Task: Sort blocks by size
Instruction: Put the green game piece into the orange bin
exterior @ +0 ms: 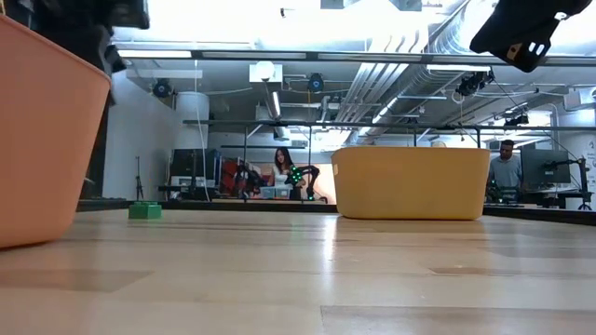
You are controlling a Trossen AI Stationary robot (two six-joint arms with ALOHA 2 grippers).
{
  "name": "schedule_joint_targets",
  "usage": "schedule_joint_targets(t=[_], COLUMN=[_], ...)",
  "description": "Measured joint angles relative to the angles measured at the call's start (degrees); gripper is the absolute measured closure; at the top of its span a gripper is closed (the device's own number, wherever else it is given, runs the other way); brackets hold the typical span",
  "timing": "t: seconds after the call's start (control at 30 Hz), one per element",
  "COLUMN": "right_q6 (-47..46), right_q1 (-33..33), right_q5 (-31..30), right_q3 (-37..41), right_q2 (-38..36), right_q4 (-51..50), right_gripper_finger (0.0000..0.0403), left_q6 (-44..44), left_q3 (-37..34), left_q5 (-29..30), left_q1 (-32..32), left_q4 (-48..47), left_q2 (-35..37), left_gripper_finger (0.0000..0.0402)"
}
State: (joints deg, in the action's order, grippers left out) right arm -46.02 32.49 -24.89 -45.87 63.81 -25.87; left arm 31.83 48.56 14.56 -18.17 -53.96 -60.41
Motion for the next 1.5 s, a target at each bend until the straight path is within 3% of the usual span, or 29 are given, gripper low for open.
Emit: schedule_joint_targets(t=[0.2,0.37,0.67,0.83,1.03,1.17,1.5], right_q6=[-1.59,-3.6,-4.52,-4.65,-4.72,-4.66,-4.04], right_q1=[0.0,0.0,0.0,0.0,0.0,0.0,0.0], right_q5=[-2.01,-3.75,-7.17,-7.64,-7.62,-7.6,-7.56], right_q3=[0.0,0.0,0.0,0.0,0.0,0.0,0.0], right_q2=[0.0,0.0,0.0,0.0,0.0,0.0,0.0], right_q4=[0.11,0.33,0.39,0.42,0.44,0.44,0.35], right_gripper_finger=[0.0403,0.0403,0.0403,0.0403,0.0403,0.0403,0.0403], left_q6=[-22.35,-35.43,-44.35,-48.75,-53.92,-58.3,-58.69], left_q3=[0.9,0.14,0.14,0.14,0.12,-0.46,-4.11], left_q5=[-4.12,-5.69,-4.93,-3.85,0.28,-4.67,-5.76], left_q1=[15.43,24.75,29.61,29.79,30.84,33.03,35.83], left_q4=[-1.92,-2.55,0.46,3.7,9.55,8.68,11.68], left_q2=[-2.48,-9.1,-23.32,-27.18,-27.01,-27.93,-30.0], left_gripper_finger=[0.039,0.0332,0.0183,0.0134,0.0124,0.0124,0.0124])
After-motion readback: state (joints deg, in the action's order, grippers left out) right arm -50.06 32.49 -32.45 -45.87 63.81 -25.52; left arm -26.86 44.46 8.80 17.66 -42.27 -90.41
